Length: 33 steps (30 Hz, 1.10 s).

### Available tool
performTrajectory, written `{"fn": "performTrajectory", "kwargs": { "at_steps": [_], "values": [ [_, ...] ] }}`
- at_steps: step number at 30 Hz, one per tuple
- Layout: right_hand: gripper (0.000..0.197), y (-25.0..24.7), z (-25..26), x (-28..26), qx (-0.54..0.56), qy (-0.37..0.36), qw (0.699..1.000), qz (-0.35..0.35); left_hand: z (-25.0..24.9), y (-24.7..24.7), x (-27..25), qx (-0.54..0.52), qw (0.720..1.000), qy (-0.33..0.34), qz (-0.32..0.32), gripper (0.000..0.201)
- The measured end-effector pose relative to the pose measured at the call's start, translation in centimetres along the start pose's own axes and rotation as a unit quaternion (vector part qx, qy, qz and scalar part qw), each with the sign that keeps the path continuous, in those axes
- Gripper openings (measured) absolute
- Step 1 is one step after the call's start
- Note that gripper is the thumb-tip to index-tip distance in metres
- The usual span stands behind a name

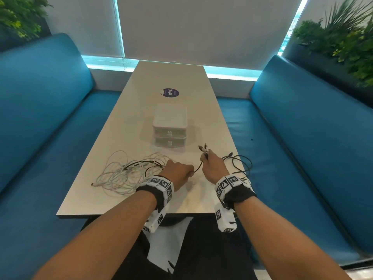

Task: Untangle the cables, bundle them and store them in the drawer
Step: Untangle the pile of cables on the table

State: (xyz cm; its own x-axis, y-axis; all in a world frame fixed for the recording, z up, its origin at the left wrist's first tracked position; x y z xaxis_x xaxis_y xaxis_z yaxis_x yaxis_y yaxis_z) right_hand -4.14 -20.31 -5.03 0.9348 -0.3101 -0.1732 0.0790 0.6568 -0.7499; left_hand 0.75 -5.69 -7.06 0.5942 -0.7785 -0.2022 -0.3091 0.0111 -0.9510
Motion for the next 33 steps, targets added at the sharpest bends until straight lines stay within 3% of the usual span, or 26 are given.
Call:
{"fn": "performTrajectory", "kwargs": {
  "at_steps": [4,7,12,16,18,21,22,24,27,31,33],
  "values": [
    [0.021,0.4,0.6,0.1,0.069,-0.039,0.997,0.021,-0.7,1.0,0.3,0.016,1.000,0.002,0.015,0.019],
    [0.022,0.9,1.1,-0.6,0.221,-0.048,0.972,0.061,-1.1,1.0,0.1,0.013,0.999,0.013,0.027,0.016],
    [0.025,1.2,1.3,-0.3,0.276,-0.021,0.961,0.021,-2.4,-0.1,0.0,0.025,0.999,0.035,0.021,0.015],
    [0.026,0.4,0.8,-0.1,0.348,-0.010,0.937,-0.004,-0.3,0.2,0.3,0.014,0.999,-0.013,0.040,0.019],
    [0.025,-0.5,0.4,-0.2,0.308,-0.008,0.951,-0.003,0.8,0.0,0.0,0.015,0.998,-0.026,0.051,0.021],
    [0.022,-1.6,-1.3,-0.1,0.028,-0.027,0.999,0.014,2.1,-0.5,-0.8,0.030,0.998,-0.025,0.045,0.017],
    [0.020,-1.7,-1.9,-0.1,-0.063,-0.025,0.997,0.021,2.4,-0.6,-1.0,0.039,0.998,-0.027,0.047,0.017],
    [0.019,-1.4,-2.4,-0.3,-0.140,-0.015,0.989,0.034,2.7,-0.8,-0.9,0.061,0.996,-0.030,0.050,0.021],
    [0.021,-0.3,-1.0,-0.7,-0.102,-0.013,0.993,0.056,1.9,-0.7,-0.6,0.073,0.995,-0.039,0.062,0.022],
    [0.015,1.0,1.1,-0.7,0.071,0.011,0.994,0.084,0.9,0.1,-0.2,0.116,0.992,-0.037,0.047,0.028],
    [0.019,1.6,1.5,-0.4,0.057,0.017,0.993,0.100,0.9,0.4,-0.2,0.131,0.990,-0.036,0.027,0.022]
  ]
}}
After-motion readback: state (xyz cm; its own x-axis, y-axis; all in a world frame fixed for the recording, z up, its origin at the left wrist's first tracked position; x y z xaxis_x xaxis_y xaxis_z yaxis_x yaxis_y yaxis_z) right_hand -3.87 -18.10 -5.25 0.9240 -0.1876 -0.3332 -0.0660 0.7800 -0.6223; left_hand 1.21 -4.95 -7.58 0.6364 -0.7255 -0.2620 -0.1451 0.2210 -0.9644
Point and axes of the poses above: each hand's wrist, its own x-axis towards the middle knuckle, its own y-axis out of the palm, z = x × y, the point moved 2 cm from there along x, towards the middle knuckle, and after that the axes turned 8 degrees about z, right-handed, at the moved point
